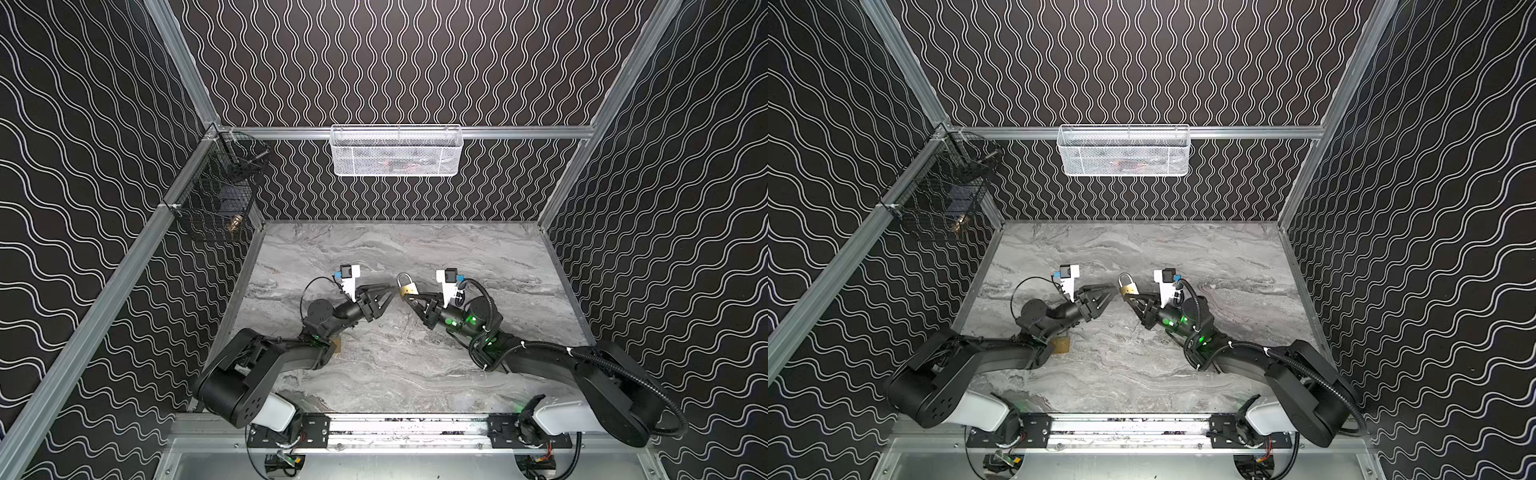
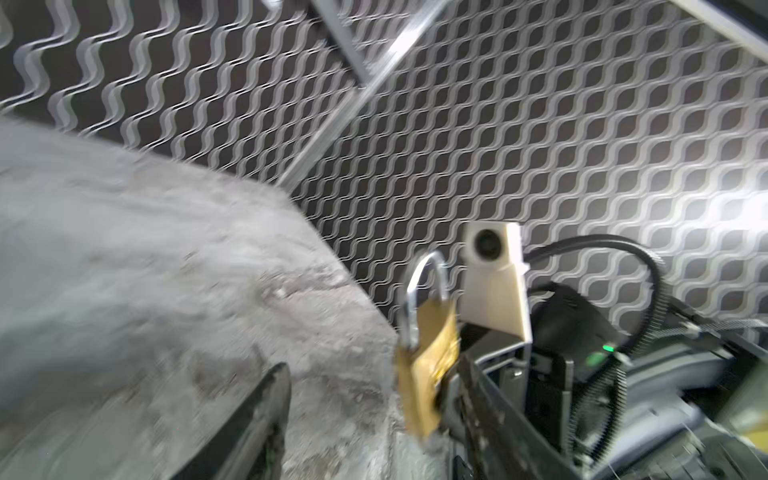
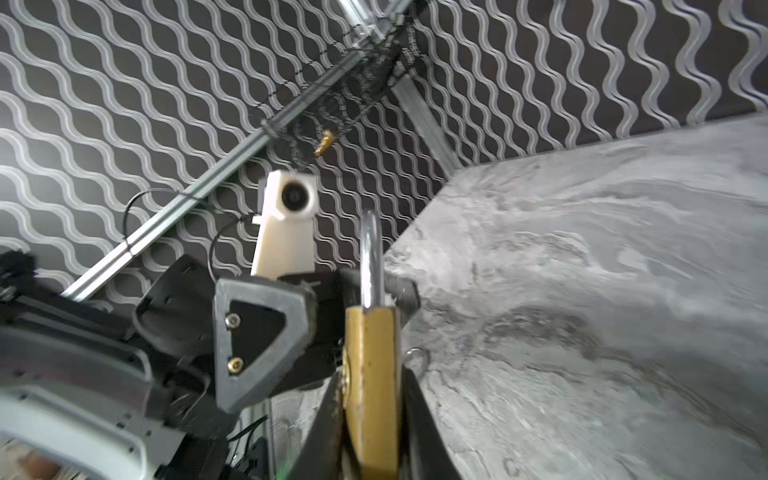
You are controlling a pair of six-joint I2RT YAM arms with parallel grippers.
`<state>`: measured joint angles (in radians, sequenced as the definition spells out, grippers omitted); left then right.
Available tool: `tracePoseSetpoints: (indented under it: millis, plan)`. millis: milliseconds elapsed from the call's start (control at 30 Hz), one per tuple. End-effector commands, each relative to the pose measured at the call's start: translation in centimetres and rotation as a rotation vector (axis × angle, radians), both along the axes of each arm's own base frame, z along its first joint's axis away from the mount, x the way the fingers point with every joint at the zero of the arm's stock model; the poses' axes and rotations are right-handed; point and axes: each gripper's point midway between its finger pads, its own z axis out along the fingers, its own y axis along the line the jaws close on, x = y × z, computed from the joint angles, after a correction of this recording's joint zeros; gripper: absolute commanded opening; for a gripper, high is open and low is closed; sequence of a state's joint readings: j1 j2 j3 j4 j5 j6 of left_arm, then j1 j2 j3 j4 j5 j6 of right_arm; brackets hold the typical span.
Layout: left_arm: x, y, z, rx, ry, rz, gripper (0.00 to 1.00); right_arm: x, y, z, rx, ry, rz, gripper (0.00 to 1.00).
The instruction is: Unlock with the key
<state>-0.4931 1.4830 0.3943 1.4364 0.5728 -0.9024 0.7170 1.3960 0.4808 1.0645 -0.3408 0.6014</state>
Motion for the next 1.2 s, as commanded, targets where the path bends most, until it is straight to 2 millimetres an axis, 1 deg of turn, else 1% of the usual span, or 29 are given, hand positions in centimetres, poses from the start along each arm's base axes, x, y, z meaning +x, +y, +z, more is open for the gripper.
tracePoseSetpoints:
  millis: [0, 100, 200, 367, 433, 600, 700, 800, 833, 933, 967, 1000, 1033, 1067, 1100, 1167]
  plan:
    - [-1.8, -0.8, 2.6, -0.018, -0.155, -0.096, 0.65, -0.6, 0.1, 3.4, 0.108, -0.085, 0.039, 0.0]
    - [-1.3, -1.7, 1.6, -0.014, -0.105, -0.146, 0.61, -0.7, 0.4, 3.8, 0.123, -0.096, 0.061, 0.0]
    - [-0.9, -2.4, 1.3, -0.012, -0.082, -0.182, 0.55, -0.7, 0.8, 4.3, 0.124, -0.103, 0.088, 0.0]
    - [-0.4, -2.8, 1.7, -0.019, -0.086, -0.195, 0.52, -0.9, 1.4, 4.7, 0.125, -0.106, 0.128, 0.0]
    - [-0.5, -2.7, 2.0, -0.022, -0.095, -0.193, 0.5, -0.8, 1.6, 4.5, 0.122, -0.099, 0.132, 0.0]
    - [-0.5, -3.1, 1.7, -0.021, -0.073, -0.223, 0.2, -0.7, 1.5, 4.1, 0.122, -0.084, 0.132, 0.0]
    - [-0.6, -3.1, 1.9, -0.023, -0.071, -0.232, 0.15, -0.9, 1.7, 4.1, 0.115, -0.08, 0.144, 0.0]
    - [-0.7, -3.3, 2.1, -0.026, -0.067, -0.259, 0.05, -0.9, 1.4, 3.9, 0.104, -0.079, 0.128, 0.0]
    - [-0.8, -3.5, 2.1, -0.026, -0.06, -0.273, 0.0, -0.9, 1.3, 4.0, 0.101, -0.082, 0.125, 0.0]
    - [-0.8, -3.8, 1.9, -0.027, -0.031, -0.301, 0.0, -0.7, 1.1, 4.0, 0.083, -0.083, 0.105, 0.01]
    - [-0.5, -3.6, 1.9, -0.034, -0.02, -0.289, 0.0, -0.5, 0.9, 3.9, 0.078, -0.081, 0.093, 0.22]
    - [-0.3, -3.5, 1.9, -0.042, -0.007, -0.273, 0.0, -0.2, 0.7, 3.6, 0.059, -0.066, 0.066, 0.39]
    - [0.0, -3.3, 2.1, -0.051, 0.0, -0.256, 0.0, 0.1, 0.4, 3.2, 0.035, -0.057, 0.035, 0.5]
    - [0.4, -3.0, 2.3, -0.062, 0.008, -0.233, 0.0, 0.6, -0.2, 2.5, -0.004, -0.034, -0.013, 0.58]
    - [1.0, -2.7, 2.3, -0.066, 0.031, -0.199, 0.0, 1.0, -0.7, 1.8, -0.051, -0.016, -0.054, 0.62]
    - [2.3, -2.2, 1.6, -0.041, 0.086, -0.113, 0.0, 1.4, -1.9, 0.3, -0.153, 0.013, -0.13, 0.66]
